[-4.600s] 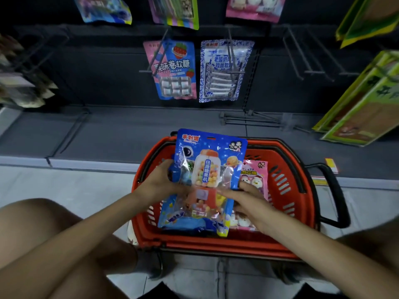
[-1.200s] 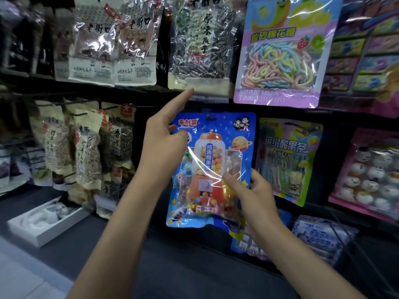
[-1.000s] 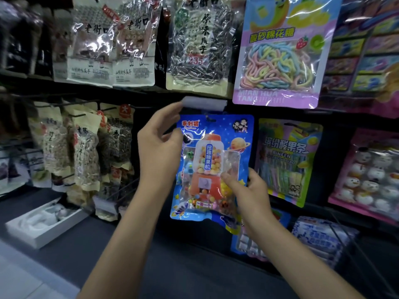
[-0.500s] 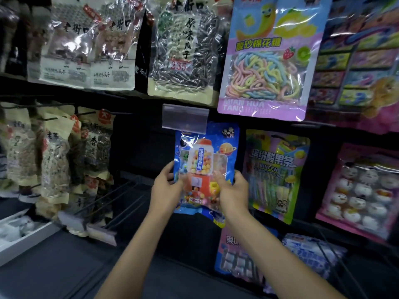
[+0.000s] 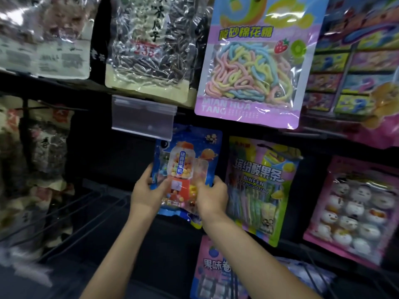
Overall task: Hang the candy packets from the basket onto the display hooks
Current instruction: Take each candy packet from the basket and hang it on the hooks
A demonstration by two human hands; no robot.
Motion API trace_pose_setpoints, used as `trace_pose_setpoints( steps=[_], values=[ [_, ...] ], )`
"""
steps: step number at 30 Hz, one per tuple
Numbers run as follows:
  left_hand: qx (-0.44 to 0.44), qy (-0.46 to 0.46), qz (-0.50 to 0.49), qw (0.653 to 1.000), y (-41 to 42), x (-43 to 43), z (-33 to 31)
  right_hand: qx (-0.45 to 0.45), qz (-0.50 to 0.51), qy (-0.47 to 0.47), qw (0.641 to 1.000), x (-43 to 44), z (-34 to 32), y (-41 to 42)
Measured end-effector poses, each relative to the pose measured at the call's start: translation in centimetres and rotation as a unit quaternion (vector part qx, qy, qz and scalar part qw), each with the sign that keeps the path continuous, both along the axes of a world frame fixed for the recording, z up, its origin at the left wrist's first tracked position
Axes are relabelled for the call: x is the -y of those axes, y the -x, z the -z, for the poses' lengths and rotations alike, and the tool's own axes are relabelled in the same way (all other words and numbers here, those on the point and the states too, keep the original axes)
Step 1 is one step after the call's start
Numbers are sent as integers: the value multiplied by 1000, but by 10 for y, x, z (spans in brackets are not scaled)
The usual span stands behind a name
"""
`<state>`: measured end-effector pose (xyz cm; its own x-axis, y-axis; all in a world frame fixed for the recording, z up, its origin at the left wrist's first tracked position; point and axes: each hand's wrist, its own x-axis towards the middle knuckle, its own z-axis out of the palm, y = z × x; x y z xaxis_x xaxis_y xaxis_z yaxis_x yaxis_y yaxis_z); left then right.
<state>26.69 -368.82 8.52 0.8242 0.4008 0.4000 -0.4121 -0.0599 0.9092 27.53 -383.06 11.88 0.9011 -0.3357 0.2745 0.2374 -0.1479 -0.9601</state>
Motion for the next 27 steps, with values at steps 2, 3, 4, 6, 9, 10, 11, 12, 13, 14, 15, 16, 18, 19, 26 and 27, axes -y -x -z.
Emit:
trace_pose_setpoints(
  steps=[2, 3, 4, 6, 9, 10, 11, 12, 13, 14, 15, 16, 18, 19, 26, 27],
  values=[
    [-5, 2, -2, 1000, -8, 1, 1, -13, 4, 16, 1000, 1, -2, -7],
    [0, 5, -4, 1000, -11, 1, 1, -18, 8, 28, 999, 2, -3, -11],
    [6, 1, -3, 1000, -14, 1, 2, -19, 14, 36, 999, 3, -4, -14],
    [19, -3, -1, 1000, -21, 1, 1, -18, 21, 38, 999, 5, -6, -18],
    [27, 2, 6, 1000, -26, 3, 1, -15, 20, 33, 999, 8, -6, -23],
    [29, 1, 8, 1000, -27, 3, 1, -13, 17, 31, 999, 9, -5, -24],
    [31, 1, 9, 999, -27, 4, 2, -10, 16, 34, 999, 10, -3, -26],
    [32, -2, 11, 999, -28, 4, 3, -8, 16, 40, 999, 11, -2, -27],
    [33, -3, 14, 999, -27, 6, 2, -6, 17, 46, 999, 11, -2, -28],
    [34, -3, 16, 999, -26, 6, 1, -3, 16, 46, 999, 11, -1, -29],
    [37, 1, 18, 999, -26, 7, 1, -2, 12, 41, 999, 12, 0, -30],
    [38, 4, 17, 999, -26, 7, 3, -2, 8, 35, 999, 12, 1, -30],
    [40, 5, 11, 999, -27, 7, 5, 2, 2, 22, 1000, 13, 2, -29],
    [40, 0, 6, 999, -26, 6, 6, 3, 0, 17, 1000, 13, 4, -29],
    [-1, -82, -44, 996, -32, -5, 15, 3, 8, 46, 999, 11, 5, -22],
    [-5, -92, -46, 995, -30, -6, 14, 5, 9, 46, 999, 11, 4, -19]
  ],
)
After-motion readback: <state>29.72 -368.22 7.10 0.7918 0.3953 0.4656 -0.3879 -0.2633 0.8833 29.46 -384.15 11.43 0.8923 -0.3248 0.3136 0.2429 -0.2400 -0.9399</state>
